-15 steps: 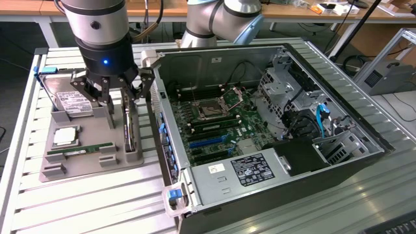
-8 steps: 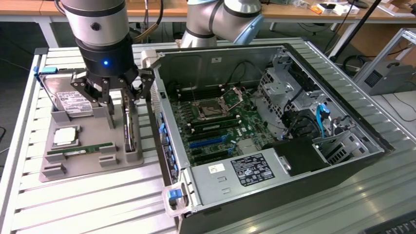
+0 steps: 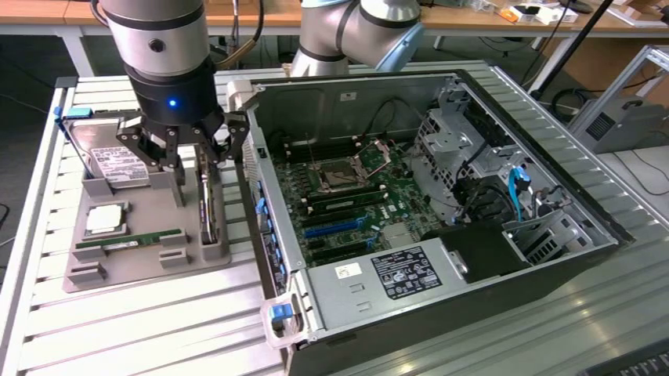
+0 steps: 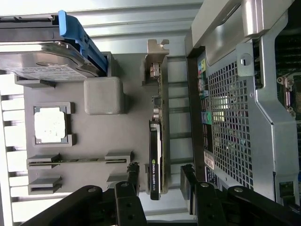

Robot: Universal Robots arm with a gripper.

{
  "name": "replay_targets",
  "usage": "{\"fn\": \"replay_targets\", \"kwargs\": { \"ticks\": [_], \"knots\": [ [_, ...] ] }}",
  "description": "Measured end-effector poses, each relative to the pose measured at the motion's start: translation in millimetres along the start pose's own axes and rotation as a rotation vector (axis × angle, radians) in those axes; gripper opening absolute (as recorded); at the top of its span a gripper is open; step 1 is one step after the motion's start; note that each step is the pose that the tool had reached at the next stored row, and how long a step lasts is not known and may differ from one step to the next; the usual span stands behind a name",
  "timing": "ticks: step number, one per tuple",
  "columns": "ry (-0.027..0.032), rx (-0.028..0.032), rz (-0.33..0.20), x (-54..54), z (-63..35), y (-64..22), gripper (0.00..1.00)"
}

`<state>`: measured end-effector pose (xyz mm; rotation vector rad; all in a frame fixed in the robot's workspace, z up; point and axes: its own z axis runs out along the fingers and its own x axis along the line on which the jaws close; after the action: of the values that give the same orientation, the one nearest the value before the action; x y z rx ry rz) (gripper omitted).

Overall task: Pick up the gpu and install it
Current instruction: 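Pick up the gpu and move the gpu toward the slot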

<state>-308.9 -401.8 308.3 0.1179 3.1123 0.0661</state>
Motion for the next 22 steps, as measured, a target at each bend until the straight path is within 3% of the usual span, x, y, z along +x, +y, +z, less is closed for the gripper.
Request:
{"fn": "replay_targets", "kwargs": {
  "ticks": [7, 22],
  "knots": [
    [-0.0001, 0.0042, 0.0, -1.0, 2.3, 2.0, 0.48],
    [-0.002, 0.0266, -0.001, -1.6, 9.6, 12.1, 0.48]
  ]
}}
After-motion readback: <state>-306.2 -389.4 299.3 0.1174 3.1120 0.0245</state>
